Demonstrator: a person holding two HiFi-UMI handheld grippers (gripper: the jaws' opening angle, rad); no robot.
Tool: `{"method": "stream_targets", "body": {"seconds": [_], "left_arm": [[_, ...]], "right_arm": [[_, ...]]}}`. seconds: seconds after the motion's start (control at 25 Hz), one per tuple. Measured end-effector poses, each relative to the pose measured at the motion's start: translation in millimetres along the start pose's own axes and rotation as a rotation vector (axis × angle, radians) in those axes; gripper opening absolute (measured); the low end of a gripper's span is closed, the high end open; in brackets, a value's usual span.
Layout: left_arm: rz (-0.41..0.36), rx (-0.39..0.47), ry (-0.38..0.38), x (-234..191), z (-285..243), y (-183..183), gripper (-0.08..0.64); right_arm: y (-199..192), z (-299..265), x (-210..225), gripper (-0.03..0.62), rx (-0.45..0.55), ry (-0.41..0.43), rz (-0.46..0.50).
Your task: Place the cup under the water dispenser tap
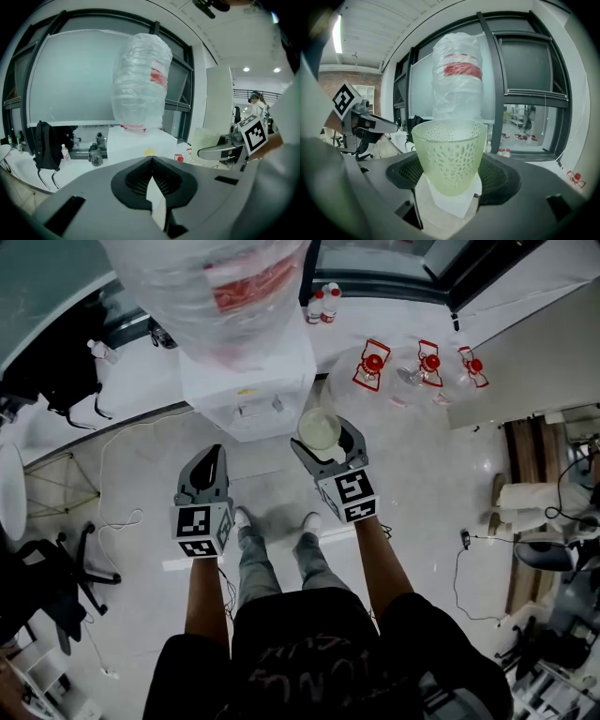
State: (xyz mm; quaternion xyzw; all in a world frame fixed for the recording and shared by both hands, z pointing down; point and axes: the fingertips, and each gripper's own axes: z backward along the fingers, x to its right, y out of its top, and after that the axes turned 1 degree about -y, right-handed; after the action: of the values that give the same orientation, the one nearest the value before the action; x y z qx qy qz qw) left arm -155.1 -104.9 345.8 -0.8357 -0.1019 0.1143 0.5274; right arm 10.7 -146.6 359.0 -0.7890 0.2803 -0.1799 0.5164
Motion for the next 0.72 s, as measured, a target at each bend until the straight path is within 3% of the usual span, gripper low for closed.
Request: {"method": "stream_targets", "body": {"seconds": [0.72], "left_arm": [[0.026,-0.064,0.000,-25,-46,-90,0.009]], "right_arm": [[-86,-47,-3,0.367,-0.066,0.017,-0.023]]}}
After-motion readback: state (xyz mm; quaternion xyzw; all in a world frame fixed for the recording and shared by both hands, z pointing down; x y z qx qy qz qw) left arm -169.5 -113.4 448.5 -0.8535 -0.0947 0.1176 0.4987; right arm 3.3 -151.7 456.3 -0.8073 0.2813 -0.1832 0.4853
